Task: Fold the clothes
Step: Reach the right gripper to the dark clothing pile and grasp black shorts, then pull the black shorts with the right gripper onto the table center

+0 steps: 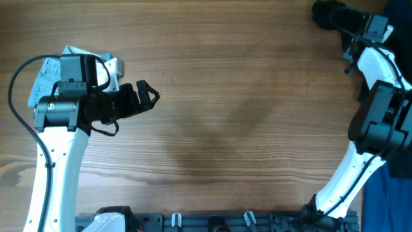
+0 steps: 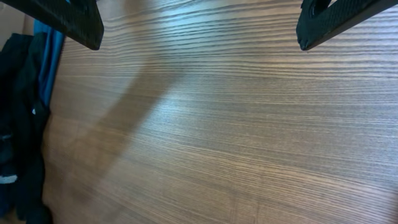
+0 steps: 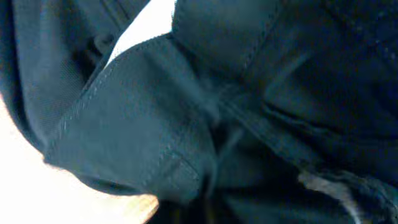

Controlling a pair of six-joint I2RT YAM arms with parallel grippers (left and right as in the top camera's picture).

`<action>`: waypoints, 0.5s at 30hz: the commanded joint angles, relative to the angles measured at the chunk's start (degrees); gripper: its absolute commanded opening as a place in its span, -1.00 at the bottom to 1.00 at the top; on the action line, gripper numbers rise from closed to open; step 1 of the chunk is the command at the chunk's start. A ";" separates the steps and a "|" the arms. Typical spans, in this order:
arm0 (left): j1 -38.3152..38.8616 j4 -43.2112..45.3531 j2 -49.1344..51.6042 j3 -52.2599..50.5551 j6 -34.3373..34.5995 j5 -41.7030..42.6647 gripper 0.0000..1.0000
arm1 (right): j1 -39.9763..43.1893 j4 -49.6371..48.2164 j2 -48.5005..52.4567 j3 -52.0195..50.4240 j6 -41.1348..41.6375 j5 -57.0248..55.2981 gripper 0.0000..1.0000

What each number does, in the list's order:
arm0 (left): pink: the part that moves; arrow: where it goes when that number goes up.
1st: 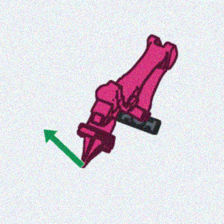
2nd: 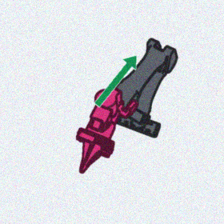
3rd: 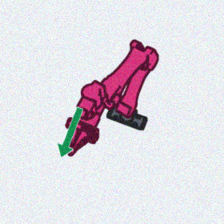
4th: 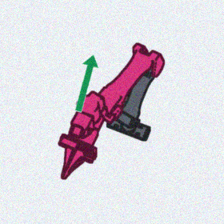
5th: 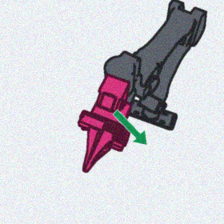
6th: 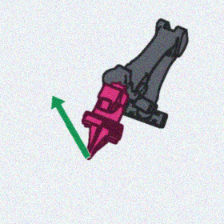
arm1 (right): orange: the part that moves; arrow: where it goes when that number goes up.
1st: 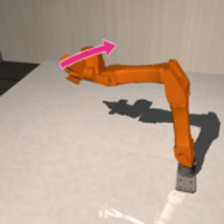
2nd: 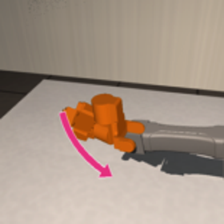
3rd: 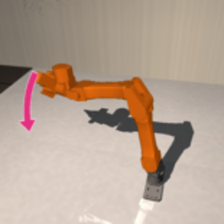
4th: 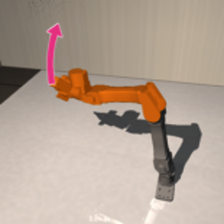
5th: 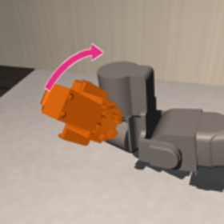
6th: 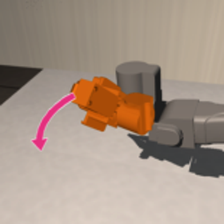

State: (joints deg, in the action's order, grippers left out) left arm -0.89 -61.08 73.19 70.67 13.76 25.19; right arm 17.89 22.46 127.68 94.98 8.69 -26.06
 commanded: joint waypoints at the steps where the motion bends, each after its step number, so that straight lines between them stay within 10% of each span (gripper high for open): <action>1: -0.39 0.17 -0.42 1.05 -1.33 1.20 1.00 | -0.09 2.51 -1.29 0.44 2.60 0.39 -0.91; 15: -2.99 0.17 -3.28 5.84 -1.36 1.14 0.99 | -24.26 15.45 -30.73 0.37 3.87 28.94 -0.91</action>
State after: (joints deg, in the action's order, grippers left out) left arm -1.80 -61.17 72.64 72.23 13.76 25.41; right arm 0.93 35.55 97.19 95.07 11.55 -3.05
